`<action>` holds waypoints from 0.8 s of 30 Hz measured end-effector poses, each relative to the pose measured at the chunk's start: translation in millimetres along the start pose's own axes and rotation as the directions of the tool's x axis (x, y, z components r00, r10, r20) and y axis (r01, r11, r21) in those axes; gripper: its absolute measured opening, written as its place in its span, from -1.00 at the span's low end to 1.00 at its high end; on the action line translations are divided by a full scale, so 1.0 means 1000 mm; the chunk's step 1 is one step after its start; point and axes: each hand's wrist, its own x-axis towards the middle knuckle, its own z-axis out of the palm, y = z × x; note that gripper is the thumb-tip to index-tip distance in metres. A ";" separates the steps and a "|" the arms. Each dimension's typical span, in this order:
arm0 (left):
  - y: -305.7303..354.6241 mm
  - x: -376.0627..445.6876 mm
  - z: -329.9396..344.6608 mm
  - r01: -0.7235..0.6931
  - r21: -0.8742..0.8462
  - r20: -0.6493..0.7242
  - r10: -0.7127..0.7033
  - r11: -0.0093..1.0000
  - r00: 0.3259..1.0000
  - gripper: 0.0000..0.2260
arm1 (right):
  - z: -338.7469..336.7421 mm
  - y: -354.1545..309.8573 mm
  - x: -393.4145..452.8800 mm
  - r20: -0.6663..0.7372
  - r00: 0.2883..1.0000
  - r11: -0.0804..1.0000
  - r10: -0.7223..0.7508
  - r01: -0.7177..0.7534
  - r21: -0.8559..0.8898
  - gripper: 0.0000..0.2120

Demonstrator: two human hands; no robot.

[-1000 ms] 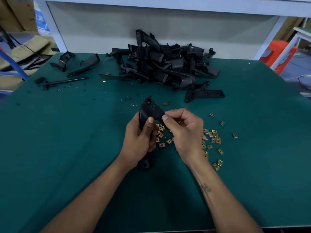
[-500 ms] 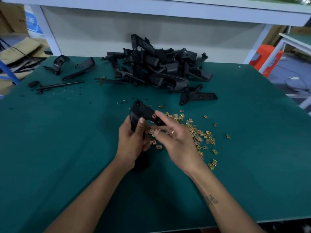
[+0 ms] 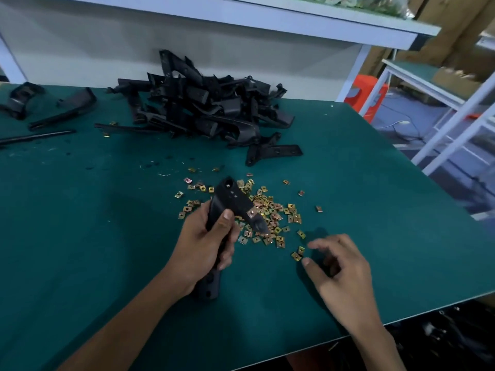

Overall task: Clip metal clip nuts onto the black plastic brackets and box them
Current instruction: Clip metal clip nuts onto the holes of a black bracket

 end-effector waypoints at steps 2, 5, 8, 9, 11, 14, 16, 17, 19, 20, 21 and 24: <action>-0.002 -0.003 0.008 0.001 0.022 0.054 -0.002 1.000 0.999 -0.71 | 0.001 0.000 -0.001 0.042 0.998 0.998 -0.044 0.045 -0.040 -0.76; -0.003 -0.003 0.012 0.030 0.032 0.062 -0.032 0.999 0.998 -0.69 | 0.003 0.002 -0.001 0.098 0.991 0.985 -0.089 0.102 -0.137 -0.71; -0.002 -0.002 0.011 0.056 0.024 0.052 -0.057 0.998 0.997 -0.72 | 0.004 -0.003 0.002 0.162 0.976 0.961 -0.143 0.176 -0.212 -0.70; -0.001 -0.002 0.010 0.063 0.020 0.055 -0.064 0.998 0.996 -0.73 | 0.004 -0.005 0.003 0.176 0.971 0.950 -0.165 0.204 -0.236 -0.75; -0.001 -0.002 0.009 0.072 0.017 0.059 -0.073 0.997 0.996 -0.74 | 0.005 -0.008 0.007 0.206 0.960 0.926 -0.192 0.247 -0.284 -0.85; 0.001 -0.001 0.009 0.087 0.017 0.056 -0.087 0.996 0.995 -0.77 | 0.007 -0.014 0.015 0.276 0.939 0.885 -0.206 0.300 -0.357 -0.94; 0.001 -0.001 0.009 0.089 0.022 0.050 -0.090 0.996 0.995 -0.77 | 0.006 -0.016 0.019 0.327 0.925 0.870 -0.192 0.315 -0.380 -0.93; 0.001 -0.001 0.009 0.090 0.023 0.049 -0.091 0.996 0.995 -0.76 | 0.004 -0.016 0.021 0.342 0.922 0.871 -0.180 0.311 -0.380 -0.92; 0.002 -0.001 0.008 0.089 0.023 0.051 -0.090 0.996 0.995 -0.75 | 0.001 -0.017 0.024 0.362 0.921 0.898 -0.145 0.276 -0.343 -0.91; 0.002 -0.002 0.008 0.087 0.024 0.050 -0.088 0.996 0.995 -0.76 | 0.000 -0.018 0.026 0.368 0.921 0.916 -0.125 0.250 -0.314 -0.88; 0.002 -0.002 0.008 0.087 0.022 0.049 -0.088 0.996 0.995 -0.77 | -0.001 -0.019 0.027 0.373 0.921 0.931 -0.111 0.228 -0.284 -0.84; 0.001 -0.002 0.008 0.087 0.009 0.048 -0.087 0.996 0.995 -0.77 | 0.002 -0.023 0.027 0.355 0.928 0.964 -0.112 0.189 -0.189 -0.75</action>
